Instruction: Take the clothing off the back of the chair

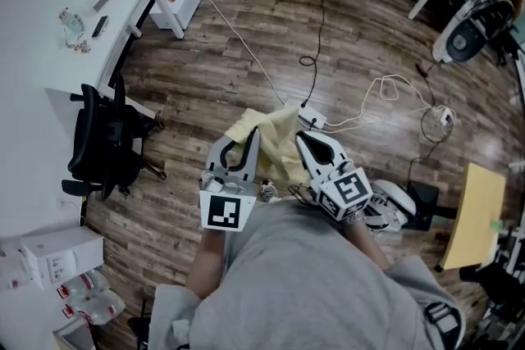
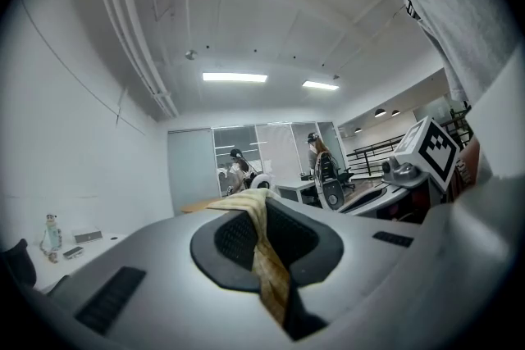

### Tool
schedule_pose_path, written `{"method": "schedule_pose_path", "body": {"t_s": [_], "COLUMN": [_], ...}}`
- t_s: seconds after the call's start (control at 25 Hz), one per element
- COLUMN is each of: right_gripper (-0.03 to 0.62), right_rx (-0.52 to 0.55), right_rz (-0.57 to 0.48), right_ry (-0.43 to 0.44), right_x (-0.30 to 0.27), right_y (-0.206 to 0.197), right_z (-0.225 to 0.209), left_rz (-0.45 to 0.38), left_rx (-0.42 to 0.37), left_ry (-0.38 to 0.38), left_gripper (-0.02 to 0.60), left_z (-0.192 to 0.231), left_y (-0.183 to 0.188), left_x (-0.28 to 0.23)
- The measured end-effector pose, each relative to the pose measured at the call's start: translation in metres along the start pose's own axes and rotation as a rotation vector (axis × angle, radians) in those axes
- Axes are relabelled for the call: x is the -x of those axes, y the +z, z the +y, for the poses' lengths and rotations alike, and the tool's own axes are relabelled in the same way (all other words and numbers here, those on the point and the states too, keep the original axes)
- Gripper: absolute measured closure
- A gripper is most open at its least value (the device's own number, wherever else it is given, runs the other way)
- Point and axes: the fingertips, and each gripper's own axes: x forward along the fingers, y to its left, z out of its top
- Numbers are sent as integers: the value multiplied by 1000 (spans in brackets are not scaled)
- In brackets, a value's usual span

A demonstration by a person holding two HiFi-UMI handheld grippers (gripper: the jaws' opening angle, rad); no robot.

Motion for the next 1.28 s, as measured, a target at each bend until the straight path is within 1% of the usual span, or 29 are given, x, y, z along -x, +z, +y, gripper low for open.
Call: {"method": "schedule_pose_path", "body": {"t_s": [0.2,0.52,0.68,0.84,1.0,1.16,1.28], "right_gripper": [559,559,559,559,559,559,559], "right_rx": [2,10,15,27,41,60,75], "right_rz": [7,23,30,34,43,53,57], "right_ry": [21,82,120,174,241,316,377], "right_x": [-3,-15,-21,-29,-44,-59,-70], "right_y": [0,-4,-5,-4,-3,0,-2], "right_z": [4,17,25,37,52,75,94], "left_rz": [36,53,62,83,82,94,107], "left_rx": [62,76,101,99,106,85,84], "left_ry": [70,161,224,289,366,411,453], "left_gripper": [538,538,538,538,538,538,538], "left_z": [12,31,41,53,67,74,79], "left_y": [-12,-16,-19,-21,-21,-21,-24], "left_x": [13,32,47,66,84,102,118]}}
